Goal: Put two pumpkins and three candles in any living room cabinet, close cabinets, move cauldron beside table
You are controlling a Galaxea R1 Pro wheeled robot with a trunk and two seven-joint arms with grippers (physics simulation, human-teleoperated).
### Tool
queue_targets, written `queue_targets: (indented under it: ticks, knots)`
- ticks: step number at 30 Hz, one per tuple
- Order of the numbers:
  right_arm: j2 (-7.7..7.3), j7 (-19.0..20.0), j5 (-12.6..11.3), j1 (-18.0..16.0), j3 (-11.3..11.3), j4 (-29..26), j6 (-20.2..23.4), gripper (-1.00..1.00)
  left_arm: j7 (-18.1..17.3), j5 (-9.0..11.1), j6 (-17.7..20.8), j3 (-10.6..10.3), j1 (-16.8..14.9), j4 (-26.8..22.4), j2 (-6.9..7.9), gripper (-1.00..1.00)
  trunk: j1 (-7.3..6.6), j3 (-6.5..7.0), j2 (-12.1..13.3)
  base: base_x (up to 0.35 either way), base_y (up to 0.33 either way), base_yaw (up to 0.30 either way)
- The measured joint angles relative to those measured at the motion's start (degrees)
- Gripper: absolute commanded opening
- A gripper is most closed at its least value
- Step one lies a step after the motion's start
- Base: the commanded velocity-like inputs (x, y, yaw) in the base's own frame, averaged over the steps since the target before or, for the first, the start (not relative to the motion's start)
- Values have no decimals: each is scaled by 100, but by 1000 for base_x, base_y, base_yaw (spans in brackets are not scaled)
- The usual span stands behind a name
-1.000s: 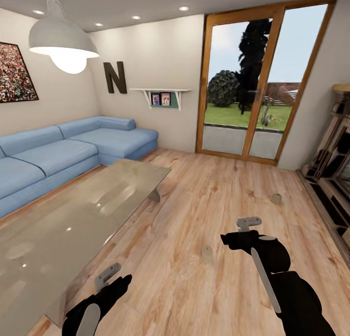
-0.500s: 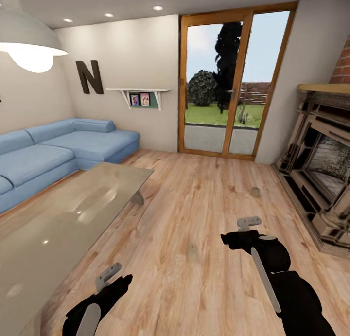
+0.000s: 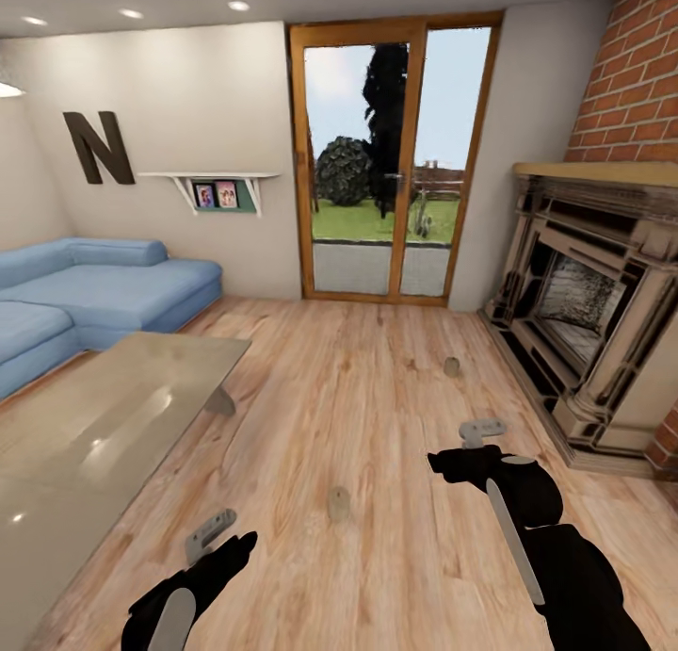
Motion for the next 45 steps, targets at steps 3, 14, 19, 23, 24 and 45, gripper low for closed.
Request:
queue_targets:
  ticks: [3, 14, 19, 23, 24, 45]
  knots:
    - [0, 0, 0, 0, 0, 0, -1, 100, 2, -19, -1, -1, 0, 0, 0, 100, 0, 0, 0, 333, -17, -300]
    - [-2, 0, 0, -23, -16, 0, -7, 100, -26, 12, 6, 2, -11, 70, 0, 100, 0, 0, 0, 335, -86, -300]
    - [0, 4, -1, -32, -22, 0, -8, 100, -199, 17, 6, 7, -20, 116, -1, 100, 0, 0, 0, 335, -87, -300]
    - [0, 1, -2, -35, -26, 0, -9, 100, -678, 17, 4, 25, -41, 265, 15, 100, 0, 0, 0, 331, 12, -300]
    - [-1, 4, -7, -40, -26, 1, -10, 100, -718, 18, 5, 38, -42, 277, 17, 100, 0, 0, 0, 316, 156, -300]
    - [0, 2, -4, -37, -26, 0, -2, 100, -727, 19, 1, 18, -44, 281, 11, 100, 2, 0, 0, 287, 166, -300]
